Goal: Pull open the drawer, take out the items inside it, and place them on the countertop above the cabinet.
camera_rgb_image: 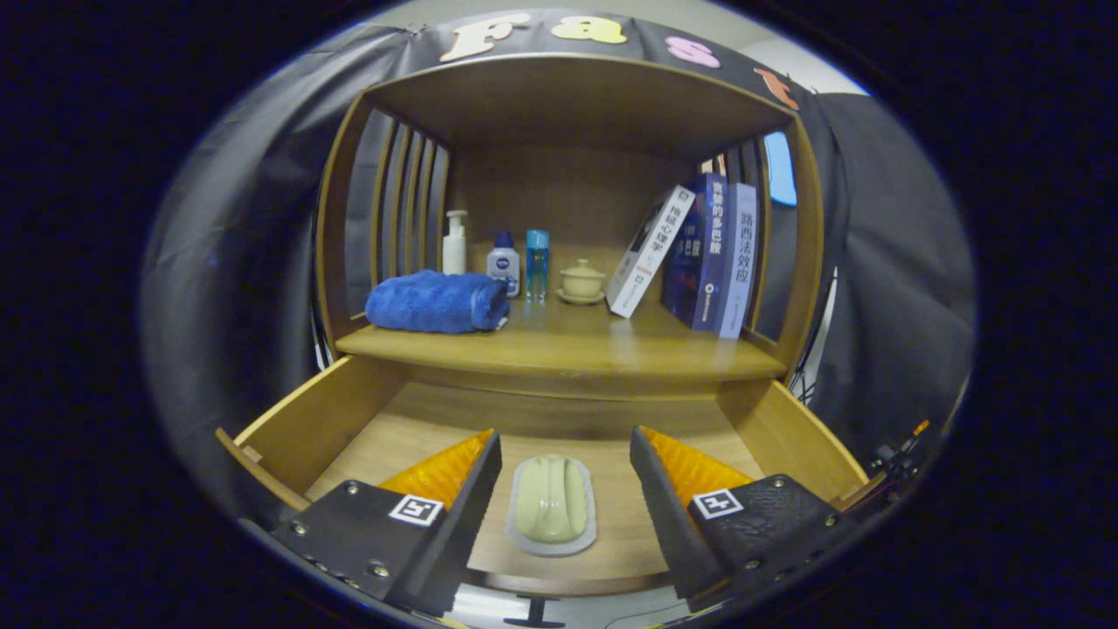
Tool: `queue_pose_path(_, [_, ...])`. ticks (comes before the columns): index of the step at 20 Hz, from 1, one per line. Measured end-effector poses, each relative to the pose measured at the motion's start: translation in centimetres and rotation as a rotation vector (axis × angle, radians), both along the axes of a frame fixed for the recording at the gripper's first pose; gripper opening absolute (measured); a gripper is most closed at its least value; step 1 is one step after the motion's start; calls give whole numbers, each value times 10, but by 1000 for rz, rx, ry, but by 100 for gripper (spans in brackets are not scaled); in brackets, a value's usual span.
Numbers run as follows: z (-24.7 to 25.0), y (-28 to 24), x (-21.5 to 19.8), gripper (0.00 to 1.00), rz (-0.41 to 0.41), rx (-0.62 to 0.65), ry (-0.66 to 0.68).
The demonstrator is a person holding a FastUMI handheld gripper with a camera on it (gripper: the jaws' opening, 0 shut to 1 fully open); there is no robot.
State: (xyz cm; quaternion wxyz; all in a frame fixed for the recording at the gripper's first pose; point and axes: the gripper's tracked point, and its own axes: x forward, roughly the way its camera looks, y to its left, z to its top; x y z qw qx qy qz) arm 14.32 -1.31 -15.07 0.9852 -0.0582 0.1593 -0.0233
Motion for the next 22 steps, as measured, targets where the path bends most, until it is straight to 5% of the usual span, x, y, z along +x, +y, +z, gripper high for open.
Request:
queue_pose_path(6, [-54,-7,12,89,-15,26,213])
queue_pose_path(10, [-79,-5,17,76,-33,97,343])
queue_pose_path(13, [-89,-5,20,50,-33,100,421])
queue_pose_path(18, [-92,-4,22,51,-40,56,490])
queue_pose_path(19, [-95,-3,24,11,-71,93,487])
queue_pose_path(22, [-90,8,28,11,-33,120,437])
